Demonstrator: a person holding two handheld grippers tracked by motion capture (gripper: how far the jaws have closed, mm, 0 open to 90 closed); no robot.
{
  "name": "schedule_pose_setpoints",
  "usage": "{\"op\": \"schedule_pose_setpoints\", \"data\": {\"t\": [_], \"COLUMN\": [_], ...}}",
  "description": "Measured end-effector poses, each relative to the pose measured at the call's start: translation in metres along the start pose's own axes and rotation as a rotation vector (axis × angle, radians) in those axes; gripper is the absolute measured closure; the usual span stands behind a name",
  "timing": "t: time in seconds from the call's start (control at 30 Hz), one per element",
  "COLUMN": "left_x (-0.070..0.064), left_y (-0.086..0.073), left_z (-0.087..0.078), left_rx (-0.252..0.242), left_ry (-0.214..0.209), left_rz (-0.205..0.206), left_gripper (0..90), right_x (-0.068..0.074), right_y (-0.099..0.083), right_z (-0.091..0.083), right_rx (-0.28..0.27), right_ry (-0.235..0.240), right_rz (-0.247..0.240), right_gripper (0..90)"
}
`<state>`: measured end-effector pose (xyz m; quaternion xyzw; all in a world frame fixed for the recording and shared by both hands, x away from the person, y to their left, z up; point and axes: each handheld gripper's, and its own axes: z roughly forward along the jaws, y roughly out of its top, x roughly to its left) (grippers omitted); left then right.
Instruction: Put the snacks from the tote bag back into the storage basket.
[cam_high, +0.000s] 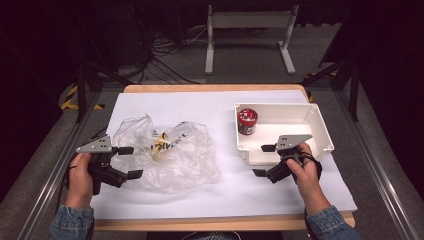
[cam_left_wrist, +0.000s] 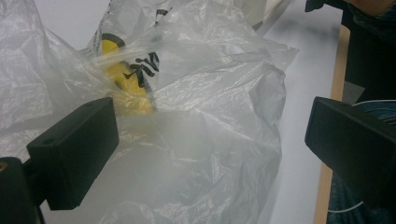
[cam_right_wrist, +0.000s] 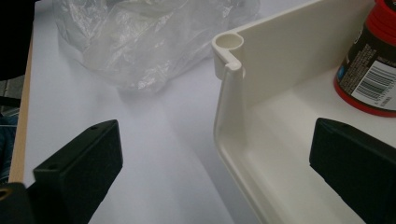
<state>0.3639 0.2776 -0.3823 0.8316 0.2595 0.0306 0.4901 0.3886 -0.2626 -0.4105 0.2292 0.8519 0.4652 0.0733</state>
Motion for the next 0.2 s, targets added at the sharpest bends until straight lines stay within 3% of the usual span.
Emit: {"op": "schedule_pose_setpoints", "data": {"t": [0.2], "left_x": [-0.0022], "left_y": [0.0027], "left_z": [-0.003], "left_rx": [-0.032], "left_ry": [0.029], "left_rz": [0.014], "left_gripper": [4.3], "right_x": [0.0021], "right_y": [0.0021], "right_z": [-0.0016], "right_rx": [-0.002], "right_ry": [0.004], "right_rz": [-0.018], "right_gripper": [2.6]}}
